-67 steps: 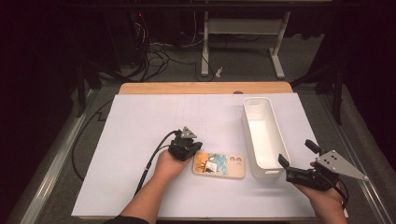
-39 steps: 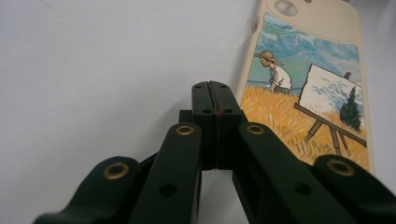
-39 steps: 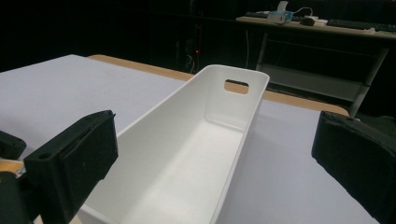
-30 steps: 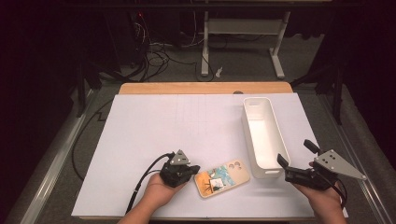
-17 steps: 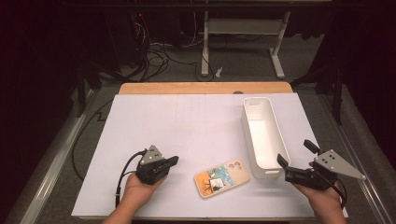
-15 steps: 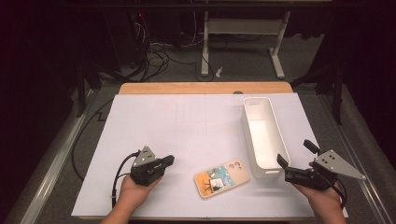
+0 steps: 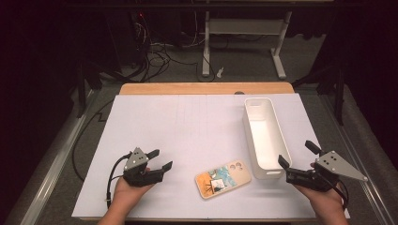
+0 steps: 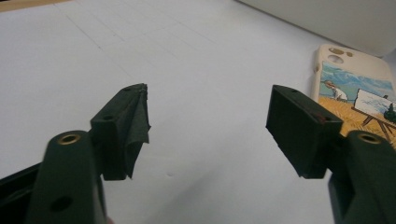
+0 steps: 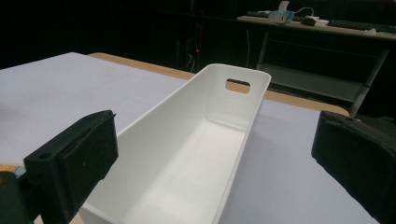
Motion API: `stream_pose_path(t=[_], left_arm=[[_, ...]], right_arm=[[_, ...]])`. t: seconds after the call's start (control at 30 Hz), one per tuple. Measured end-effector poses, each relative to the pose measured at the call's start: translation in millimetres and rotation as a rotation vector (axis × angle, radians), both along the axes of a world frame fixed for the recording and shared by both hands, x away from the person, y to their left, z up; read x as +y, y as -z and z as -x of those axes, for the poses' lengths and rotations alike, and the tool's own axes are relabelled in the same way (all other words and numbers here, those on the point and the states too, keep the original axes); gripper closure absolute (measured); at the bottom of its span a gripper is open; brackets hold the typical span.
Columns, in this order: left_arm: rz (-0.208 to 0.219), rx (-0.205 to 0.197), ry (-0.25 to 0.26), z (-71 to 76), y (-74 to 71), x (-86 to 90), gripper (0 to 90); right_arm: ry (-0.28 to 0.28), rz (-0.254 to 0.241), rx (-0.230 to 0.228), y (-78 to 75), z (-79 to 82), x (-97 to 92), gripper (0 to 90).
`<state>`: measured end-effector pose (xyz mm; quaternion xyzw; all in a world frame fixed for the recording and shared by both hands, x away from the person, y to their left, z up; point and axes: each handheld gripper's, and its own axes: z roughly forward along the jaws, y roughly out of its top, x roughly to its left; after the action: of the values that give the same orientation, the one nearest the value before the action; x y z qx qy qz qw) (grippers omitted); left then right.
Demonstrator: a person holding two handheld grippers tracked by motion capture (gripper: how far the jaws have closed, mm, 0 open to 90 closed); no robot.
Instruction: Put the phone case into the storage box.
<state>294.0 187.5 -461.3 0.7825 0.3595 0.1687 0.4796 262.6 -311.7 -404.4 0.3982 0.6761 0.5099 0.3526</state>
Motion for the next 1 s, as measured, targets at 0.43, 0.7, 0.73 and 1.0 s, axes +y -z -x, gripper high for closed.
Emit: stream_pose_path(t=[0.43,0.7,0.73,1.0], left_arm=[[-0.041,-0.009,-0.044,0.4,-3.2,-3.9,0.1],[-0.055,0.001,-0.017,1.0,-9.0,-8.9,0.0],[-0.058,0.012,-0.009,0.0,-10.6,-9.7,0.0],[-0.095,0.083,0.043,-5.8,-25.9,-18.4,0.0]], right_arm=[[0.004,0.000,0.000,0.0,-0.1,-0.5,0.8],[0.004,-0.005,0.002,0.0,0.1,-0.2,0.8],[0.004,-0.005,0.001,0.0,0.3,-0.1,0.8],[0.006,-0.003,0.000,0.1,0.4,-0.2,0.8]])
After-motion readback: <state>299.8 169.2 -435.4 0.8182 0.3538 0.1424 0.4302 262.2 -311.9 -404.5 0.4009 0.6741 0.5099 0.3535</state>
